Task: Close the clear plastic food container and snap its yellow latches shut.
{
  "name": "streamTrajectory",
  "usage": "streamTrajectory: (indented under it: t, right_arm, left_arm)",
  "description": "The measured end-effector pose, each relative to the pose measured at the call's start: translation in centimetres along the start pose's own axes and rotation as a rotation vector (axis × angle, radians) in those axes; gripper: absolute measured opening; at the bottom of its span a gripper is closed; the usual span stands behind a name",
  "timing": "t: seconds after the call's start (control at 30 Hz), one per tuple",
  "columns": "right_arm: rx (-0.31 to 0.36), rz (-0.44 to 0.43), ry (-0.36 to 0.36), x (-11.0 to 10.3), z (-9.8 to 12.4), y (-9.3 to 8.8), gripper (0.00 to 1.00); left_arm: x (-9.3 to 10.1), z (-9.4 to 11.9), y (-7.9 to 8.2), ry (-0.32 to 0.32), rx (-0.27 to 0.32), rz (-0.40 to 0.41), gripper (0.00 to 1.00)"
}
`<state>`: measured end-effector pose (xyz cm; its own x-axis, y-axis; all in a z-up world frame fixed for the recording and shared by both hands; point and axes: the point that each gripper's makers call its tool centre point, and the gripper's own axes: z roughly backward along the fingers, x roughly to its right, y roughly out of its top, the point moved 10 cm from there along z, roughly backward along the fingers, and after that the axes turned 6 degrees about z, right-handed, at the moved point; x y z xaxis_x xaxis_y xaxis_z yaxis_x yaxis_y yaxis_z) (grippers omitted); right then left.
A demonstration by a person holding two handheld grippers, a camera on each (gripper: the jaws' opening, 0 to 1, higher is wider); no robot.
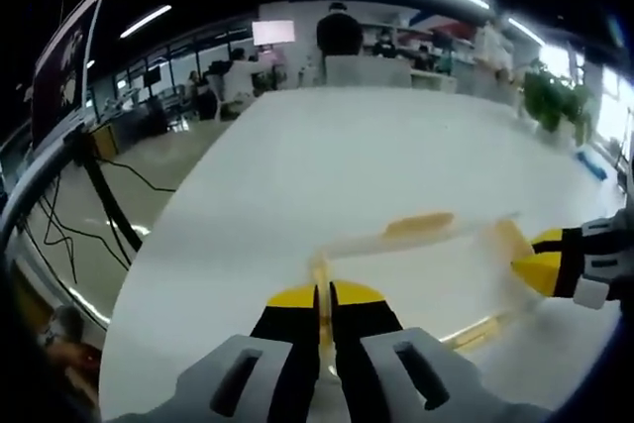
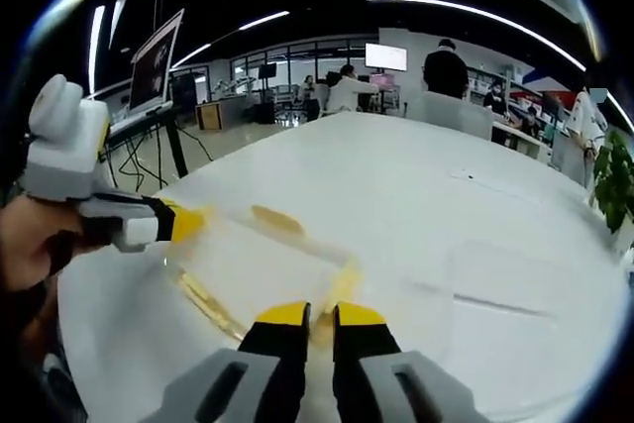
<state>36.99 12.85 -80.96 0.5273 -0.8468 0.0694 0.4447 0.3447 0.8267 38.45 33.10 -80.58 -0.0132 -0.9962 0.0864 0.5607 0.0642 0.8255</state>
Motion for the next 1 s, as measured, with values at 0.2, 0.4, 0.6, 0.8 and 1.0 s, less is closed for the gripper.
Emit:
streamTrajectory:
  t: [0.2,0.4,0.6,0.8,1.0]
  right_arm:
    - [-0.005,-0.018,0.007,-0.2,0.2,0.0,0.04]
    - [-0.011,-0.021,0.013,-0.4,0.4,-0.1,0.04]
    - [0.002,-0.027,0.010,-0.2,0.9,0.4,0.04]
    - [0.016,-0.051,0.007,-0.1,1.6,1.1,0.04]
    - [0.040,-0.054,0.000,-0.1,2.4,1.8,0.03]
  left_arm:
    - [0.1,0.5,-0.1,0.000,-0.015,-0.021,0.00]
    - [0.1,0.9,0.1,0.010,-0.013,-0.028,0.00]
    - [0.4,1.6,1.0,0.001,0.001,-0.067,0.00]
    - [0.4,2.2,1.6,-0.002,0.012,-0.057,0.00]
    - [0.6,3.2,2.1,0.001,0.025,-0.046,0.00]
